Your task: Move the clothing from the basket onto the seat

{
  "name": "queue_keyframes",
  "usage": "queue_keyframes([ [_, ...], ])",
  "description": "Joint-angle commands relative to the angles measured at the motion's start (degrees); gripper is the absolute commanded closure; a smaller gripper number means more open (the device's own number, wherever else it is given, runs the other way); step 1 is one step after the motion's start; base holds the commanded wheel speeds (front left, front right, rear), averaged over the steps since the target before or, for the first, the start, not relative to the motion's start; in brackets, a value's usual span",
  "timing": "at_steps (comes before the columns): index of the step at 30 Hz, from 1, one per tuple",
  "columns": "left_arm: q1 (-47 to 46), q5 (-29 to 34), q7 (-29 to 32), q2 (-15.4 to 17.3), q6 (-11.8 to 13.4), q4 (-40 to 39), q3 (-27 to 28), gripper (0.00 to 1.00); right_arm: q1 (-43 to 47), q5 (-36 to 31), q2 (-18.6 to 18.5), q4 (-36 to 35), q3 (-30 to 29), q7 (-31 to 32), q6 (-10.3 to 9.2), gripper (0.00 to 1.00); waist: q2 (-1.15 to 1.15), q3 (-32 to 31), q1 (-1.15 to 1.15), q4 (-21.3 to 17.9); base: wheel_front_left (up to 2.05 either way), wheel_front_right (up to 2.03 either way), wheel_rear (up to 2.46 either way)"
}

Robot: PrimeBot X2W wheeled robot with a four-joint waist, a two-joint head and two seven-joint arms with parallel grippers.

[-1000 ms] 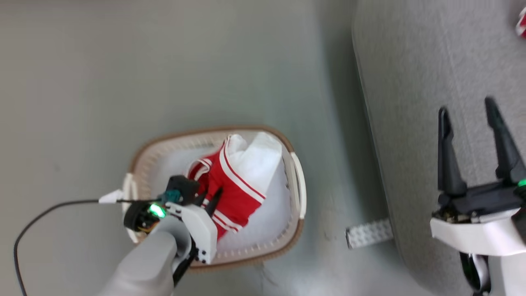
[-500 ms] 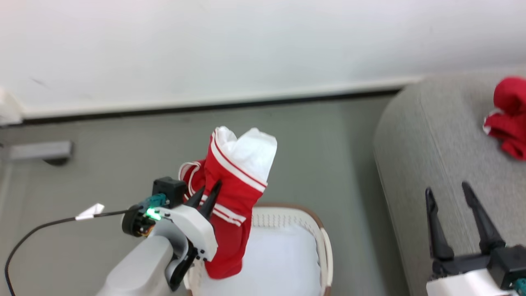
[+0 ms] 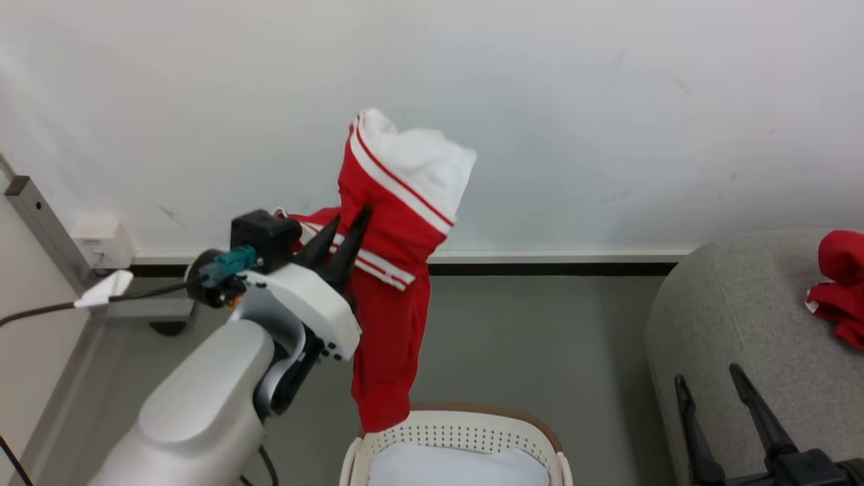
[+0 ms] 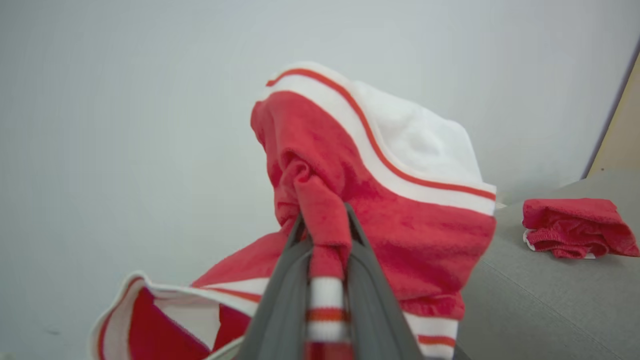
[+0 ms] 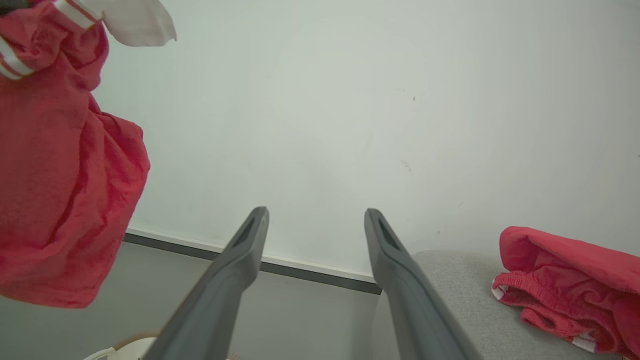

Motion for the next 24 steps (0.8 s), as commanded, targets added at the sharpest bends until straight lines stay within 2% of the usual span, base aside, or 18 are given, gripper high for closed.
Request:
queue_keyframes([
  [1, -0.70, 0.45, 0.61, 0.71, 0.68, -1.66, 0.26, 1.00, 1.02, 0.34, -0.22, 0.43, 0.04, 0.05, -0.15, 0.00, -0.01, -0.87, 0.02, 0.41, 0.00, 0.00, 0.00],
  [10, -2.48, 1.36, 5.72, 3.74, 4.34, -12.98, 0.86, 1.00, 2.92, 0.99, -0.19, 1.71, 1.86, 0.05, -0.15, 0.00, -0.01, -3.09, 0.02, 0.24, 0.00, 0.00, 0.00],
  [16, -2.43, 1.62, 7.69, 4.57, 6.07, -17.19, 0.90, 1.00, 3.03, 1.93, -0.18, 2.00, 3.67, 0.05, -0.15, 0.00, -0.01, -3.62, 0.02, -0.04, 0.00, 0.00, 0.00],
  [20, -1.93, 1.78, 8.43, 4.64, 6.64, -18.86, 0.43, 1.00, 2.71, 2.51, -0.18, 1.42, 6.19, 0.05, -0.15, 0.00, -0.01, -3.60, 0.02, 0.07, 0.00, 0.00, 0.00],
  [24, -1.71, 1.88, 8.84, 4.57, 6.94, -20.06, 0.04, 1.00, 0.07, 3.33, -0.17, 1.12, 11.69, 0.05, -0.15, 0.00, -0.01, -3.46, 0.02, 0.12, 0.00, 0.00, 0.00],
])
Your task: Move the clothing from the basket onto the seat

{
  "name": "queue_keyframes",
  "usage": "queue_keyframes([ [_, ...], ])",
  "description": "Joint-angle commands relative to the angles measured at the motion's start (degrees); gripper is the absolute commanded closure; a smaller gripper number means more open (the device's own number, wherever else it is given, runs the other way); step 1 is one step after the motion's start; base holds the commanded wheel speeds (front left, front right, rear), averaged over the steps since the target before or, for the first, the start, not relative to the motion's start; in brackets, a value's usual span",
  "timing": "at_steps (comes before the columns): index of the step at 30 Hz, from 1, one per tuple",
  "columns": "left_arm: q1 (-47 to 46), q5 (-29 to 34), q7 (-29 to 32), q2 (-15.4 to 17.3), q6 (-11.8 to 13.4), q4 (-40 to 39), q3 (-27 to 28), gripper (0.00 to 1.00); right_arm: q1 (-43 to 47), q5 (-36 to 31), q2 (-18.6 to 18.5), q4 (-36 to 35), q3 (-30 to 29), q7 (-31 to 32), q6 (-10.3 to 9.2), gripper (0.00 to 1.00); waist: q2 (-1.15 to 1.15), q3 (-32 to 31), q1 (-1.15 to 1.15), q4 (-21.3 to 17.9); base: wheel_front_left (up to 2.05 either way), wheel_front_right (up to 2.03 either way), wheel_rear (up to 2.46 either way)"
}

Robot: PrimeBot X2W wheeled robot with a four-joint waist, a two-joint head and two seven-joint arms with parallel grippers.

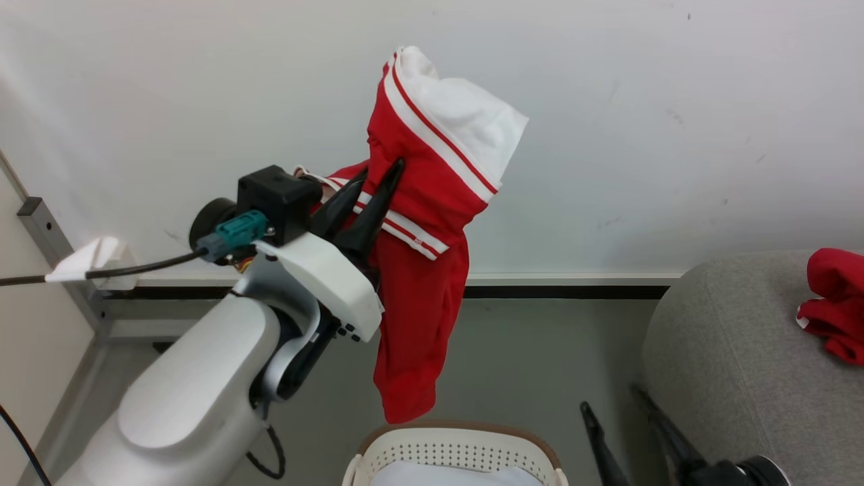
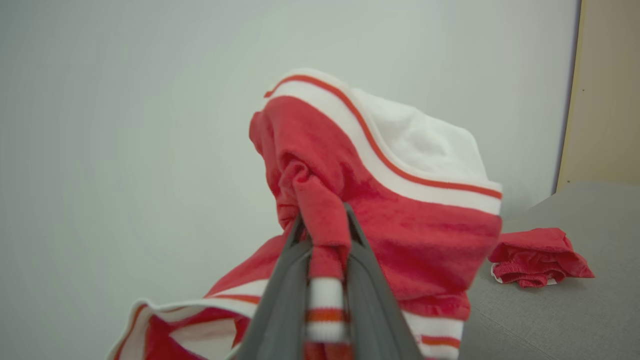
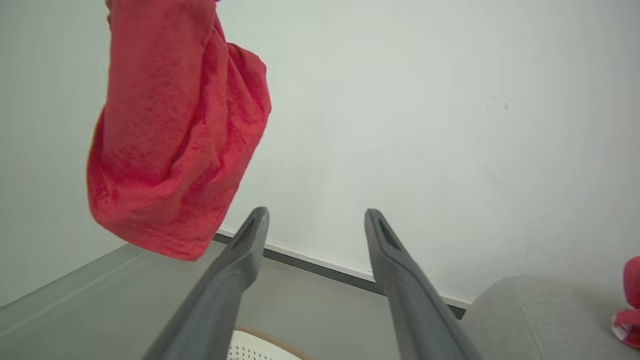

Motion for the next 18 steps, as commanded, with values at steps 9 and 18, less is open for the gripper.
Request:
queue_keyframes([
  [9, 0.26, 0.71, 0.22, -1.65, 0.27, -1.73, -1.48, 1.00, -13.16, 5.82, -0.13, 2.39, 12.06, 0.04, -0.15, 0.00, 0.00, 0.22, 0.00, 1.38, 0.00, 0.00, 0.00],
  [18, -1.01, 0.40, -0.09, -4.20, -0.74, -1.03, -3.32, 1.00, -23.04, 15.19, -0.13, 8.18, 18.04, 0.05, -0.15, 0.00, 0.00, 0.00, 0.00, 4.16, 0.00, 0.00, 0.00],
])
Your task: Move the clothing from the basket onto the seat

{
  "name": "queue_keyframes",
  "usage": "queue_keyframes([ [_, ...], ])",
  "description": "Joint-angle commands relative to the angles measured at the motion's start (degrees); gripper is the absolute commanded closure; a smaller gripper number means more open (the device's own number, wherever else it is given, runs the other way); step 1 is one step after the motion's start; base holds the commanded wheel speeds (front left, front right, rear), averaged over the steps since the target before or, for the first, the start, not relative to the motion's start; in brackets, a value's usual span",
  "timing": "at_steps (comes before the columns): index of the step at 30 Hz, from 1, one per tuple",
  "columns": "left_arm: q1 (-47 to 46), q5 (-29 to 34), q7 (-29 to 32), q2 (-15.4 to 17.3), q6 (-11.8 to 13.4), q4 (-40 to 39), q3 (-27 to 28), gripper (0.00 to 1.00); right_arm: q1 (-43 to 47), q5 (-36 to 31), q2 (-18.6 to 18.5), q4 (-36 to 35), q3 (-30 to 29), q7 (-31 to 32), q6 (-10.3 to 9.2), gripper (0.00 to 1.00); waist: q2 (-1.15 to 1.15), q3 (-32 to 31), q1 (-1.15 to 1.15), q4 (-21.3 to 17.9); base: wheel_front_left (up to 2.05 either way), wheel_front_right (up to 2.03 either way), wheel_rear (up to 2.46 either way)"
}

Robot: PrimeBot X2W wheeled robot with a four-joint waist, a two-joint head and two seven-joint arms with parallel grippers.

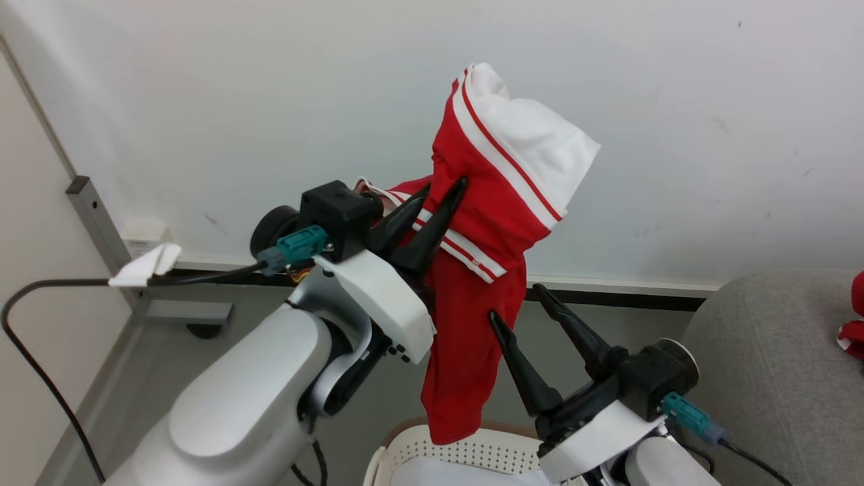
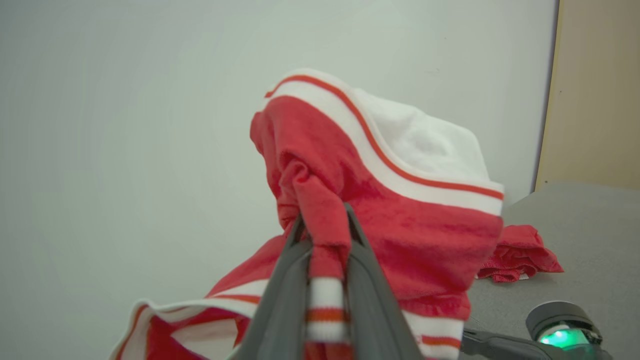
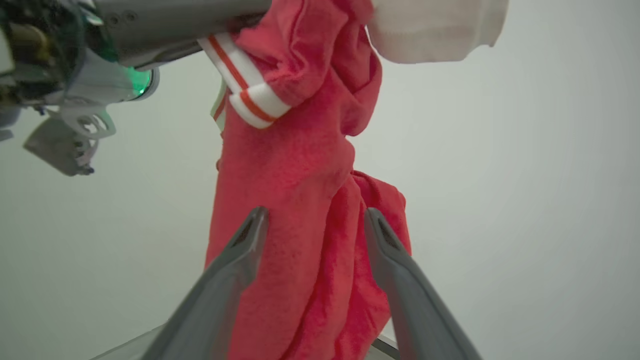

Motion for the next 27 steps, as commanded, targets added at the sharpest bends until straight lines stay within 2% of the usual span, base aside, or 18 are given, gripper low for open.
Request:
queue_keyframes([
  [1, -0.61, 0.27, -0.26, -0.31, -0.32, 0.34, -0.16, 1.00, -1.84, 2.92, -0.21, 1.87, 1.22, 0.06, -0.15, 0.00, 0.00, -0.12, 0.00, 0.67, 0.00, 0.00, 0.00],
  [9, -0.63, 0.27, -0.44, -1.87, -0.84, 1.35, -1.83, 1.00, -9.28, 15.89, -0.19, 9.38, 9.22, 0.05, -0.14, 0.00, 0.00, -0.84, 0.00, 2.15, 0.00, 0.00, 0.00],
  [14, -0.88, -0.22, -0.35, -2.91, -1.18, 1.63, -2.56, 1.00, -13.86, 20.33, -0.17, 13.73, 12.71, 0.05, -0.14, 0.00, 0.00, -0.92, 0.00, 2.59, 0.00, 0.00, 0.00],
  [15, -0.96, -0.27, -0.39, -3.04, -1.27, 1.71, -2.65, 1.00, -14.72, 21.05, -0.15, 14.30, 13.60, 0.06, -0.14, 0.43, 0.00, -0.93, 0.00, 2.68, 0.00, 0.00, 0.00],
  [16, -1.04, -0.34, -0.46, -3.15, -1.38, 1.84, -2.74, 1.00, -15.37, 22.28, -0.12, 14.43, 14.45, 0.05, -0.14, 1.00, 0.00, -0.94, 0.00, 2.79, 0.00, 0.00, 0.00],
  [20, -1.03, -0.46, -0.62, -3.09, -1.23, 2.57, -2.73, 1.00, -16.62, 25.40, -0.18, 13.44, 15.47, 0.05, -0.14, 1.00, 0.00, -0.91, 0.00, 2.99, 0.00, 0.00, 0.00],
  [27, -0.23, 0.04, -1.26, -2.22, -0.90, 3.41, -2.82, 1.00, -15.94, 24.62, -0.16, 14.02, 13.99, 0.05, -0.14, 1.00, 0.00, -0.63, 0.00, 2.34, 0.00, 0.00, 0.00],
])
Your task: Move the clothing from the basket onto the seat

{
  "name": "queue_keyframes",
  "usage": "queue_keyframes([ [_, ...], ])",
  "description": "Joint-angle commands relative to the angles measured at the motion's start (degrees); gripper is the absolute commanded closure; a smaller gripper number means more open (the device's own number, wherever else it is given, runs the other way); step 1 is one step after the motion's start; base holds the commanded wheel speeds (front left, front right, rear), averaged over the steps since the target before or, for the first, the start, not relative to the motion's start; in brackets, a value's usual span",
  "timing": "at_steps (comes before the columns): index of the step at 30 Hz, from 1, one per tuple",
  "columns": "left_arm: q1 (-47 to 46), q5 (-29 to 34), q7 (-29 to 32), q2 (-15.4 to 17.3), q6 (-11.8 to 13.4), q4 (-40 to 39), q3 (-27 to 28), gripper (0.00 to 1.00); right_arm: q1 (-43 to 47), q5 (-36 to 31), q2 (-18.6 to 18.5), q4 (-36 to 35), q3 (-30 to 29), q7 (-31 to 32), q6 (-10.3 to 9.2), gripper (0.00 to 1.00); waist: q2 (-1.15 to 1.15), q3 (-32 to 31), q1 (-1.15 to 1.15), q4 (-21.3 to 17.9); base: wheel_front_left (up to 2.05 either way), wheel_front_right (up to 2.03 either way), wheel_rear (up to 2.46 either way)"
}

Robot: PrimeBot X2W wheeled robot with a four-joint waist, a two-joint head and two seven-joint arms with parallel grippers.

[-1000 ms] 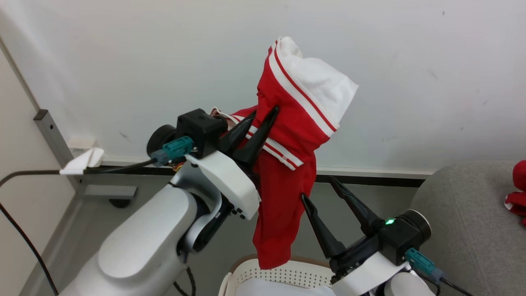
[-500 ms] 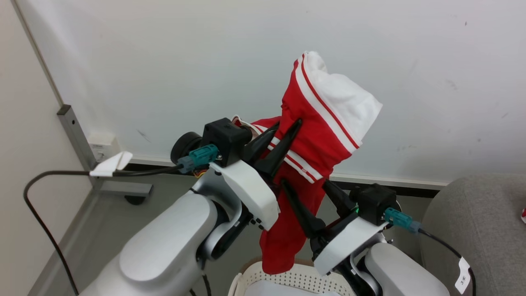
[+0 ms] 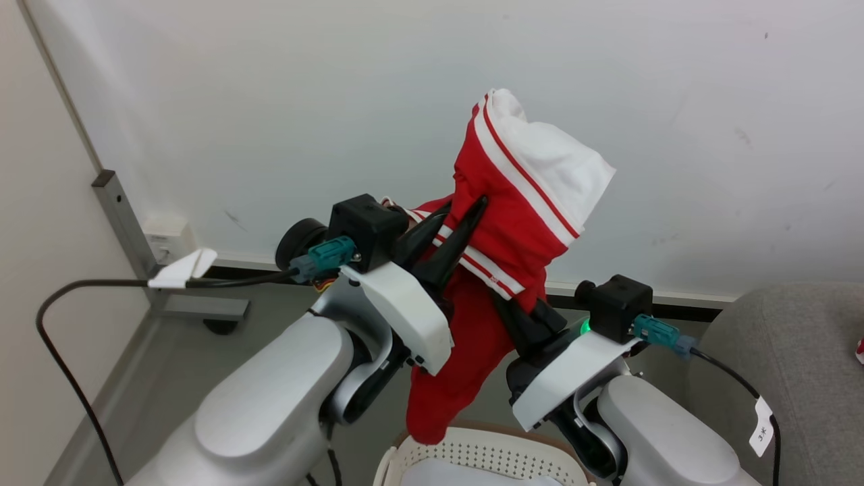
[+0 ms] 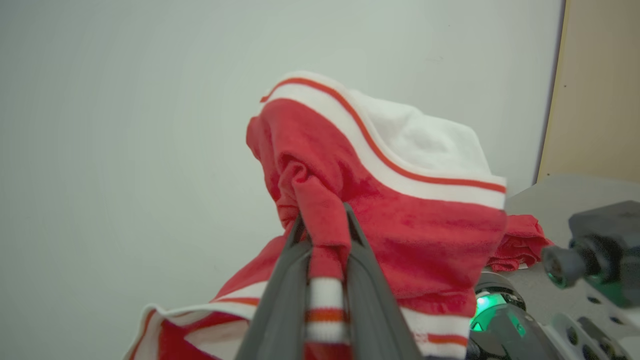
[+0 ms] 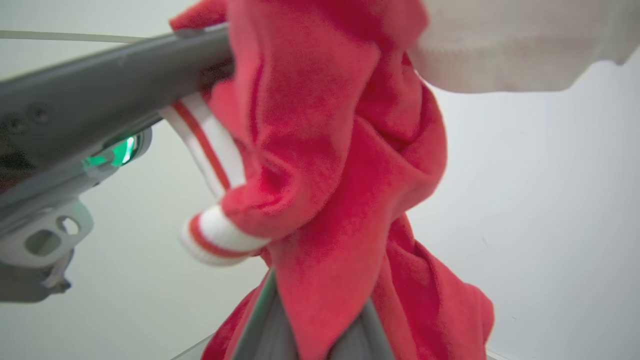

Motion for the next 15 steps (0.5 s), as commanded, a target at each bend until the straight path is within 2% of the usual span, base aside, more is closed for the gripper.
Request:
queue_keyframes([
  [1, 0.41, 0.32, -0.46, 0.25, 0.09, 0.14, 0.00, 1.00, 0.24, -0.13, -0.10, 0.00, -0.39, 0.05, -0.13, 1.00, 0.00, 0.07, -0.01, -0.24, 0.00, 0.00, 0.00],
  [2, 0.48, 0.37, -0.50, 0.32, 0.28, 0.26, 0.04, 1.00, 0.42, -0.20, -0.11, -0.15, -0.84, 0.05, -0.13, 1.00, 0.00, 0.12, -0.01, -0.39, 0.00, 0.00, 0.00],
  [3, 0.51, 0.56, -0.57, 0.43, 0.38, 0.43, -0.04, 0.81, 0.56, -0.30, -0.12, -0.28, -1.15, 0.05, -0.13, 1.00, 0.00, 0.16, -0.01, -0.54, 0.00, 0.00, 0.00],
  [4, 0.50, 0.74, -0.43, 0.55, 0.37, 0.55, -0.23, 0.58, 0.64, -0.40, -0.11, -0.41, -1.48, 0.05, -0.13, 1.00, 0.00, 0.19, -0.01, -0.69, 0.00, 0.00, 0.00],
  [5, 0.51, 0.78, -0.41, 0.59, 0.43, 0.60, -0.29, 0.15, 0.69, -0.35, -0.11, -0.54, -1.77, 0.05, -0.13, 1.00, 0.00, 0.21, -0.01, -0.82, 0.00, 0.00, 0.00],
  [6, 0.52, 0.85, -0.48, 0.67, 0.54, 0.67, -0.30, 0.00, 0.73, -0.39, -0.09, -0.65, -1.88, 0.04, -0.13, 1.00, 0.00, 0.24, -0.01, -0.96, 0.00, 0.00, 0.00],
  [15, 0.06, 0.85, -0.64, 0.92, 0.98, 0.78, -0.30, 0.00, 1.37, -0.59, -0.12, -0.29, -2.98, 0.04, -0.13, 1.00, 0.00, 0.34, -0.01, -1.65, 0.00, 0.00, 0.00],
])
